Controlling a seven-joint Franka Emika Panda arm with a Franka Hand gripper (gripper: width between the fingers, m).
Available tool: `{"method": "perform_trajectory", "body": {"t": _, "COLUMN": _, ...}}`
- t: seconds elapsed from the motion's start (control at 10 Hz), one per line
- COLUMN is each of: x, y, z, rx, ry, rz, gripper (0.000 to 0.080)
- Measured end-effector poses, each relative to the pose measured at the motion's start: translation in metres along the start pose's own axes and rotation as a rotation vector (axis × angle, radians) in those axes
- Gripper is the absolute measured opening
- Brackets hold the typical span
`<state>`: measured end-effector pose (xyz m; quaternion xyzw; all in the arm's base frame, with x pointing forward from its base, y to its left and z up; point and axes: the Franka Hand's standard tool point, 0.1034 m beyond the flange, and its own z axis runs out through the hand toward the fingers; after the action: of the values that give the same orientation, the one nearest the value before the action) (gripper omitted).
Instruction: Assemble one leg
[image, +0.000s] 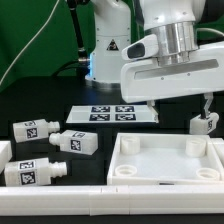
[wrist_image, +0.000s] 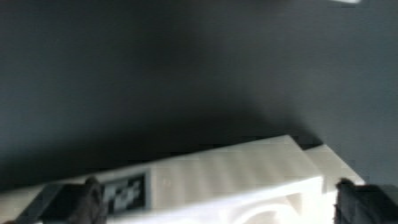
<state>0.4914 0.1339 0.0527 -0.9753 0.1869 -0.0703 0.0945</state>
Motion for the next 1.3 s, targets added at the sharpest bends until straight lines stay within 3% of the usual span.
{"method": "perform_trajectory", "body": {"t": 0.1, "x": -0.016, "y": -0.016, "z": -0.001, "rx": -0.020, "ry": -0.055, "rz": 0.174, "gripper": 0.0649}}
{"method": "perform_trajectory", "body": {"t": 0.2, "x": -0.026, "y": -0.031, "z": -0.001, "rx": -0.060, "ry": -0.102, "rz": 0.277, "gripper": 0.0649}}
{"method": "perform_trajectory", "body": {"t": 0.4, "x": -0.016, "y": -0.020, "z": 0.003, "rx": -0.075, "ry": -0.077, "rz": 0.352, "gripper": 0.0649}}
{"method": "perform_trajectory", "body": {"t": 0.8, "x": -0.017, "y": -0.019, "z": 0.003, "rx": -0.076, "ry": -0.093, "rz": 0.366, "gripper": 0.0649}}
{"method": "perform_trajectory", "body": {"t": 1.3, "x": -0.010, "y": 0.015, "z": 0.005, "rx": -0.101, "ry": -0.306, "rz": 0.344, "gripper": 0.0649}}
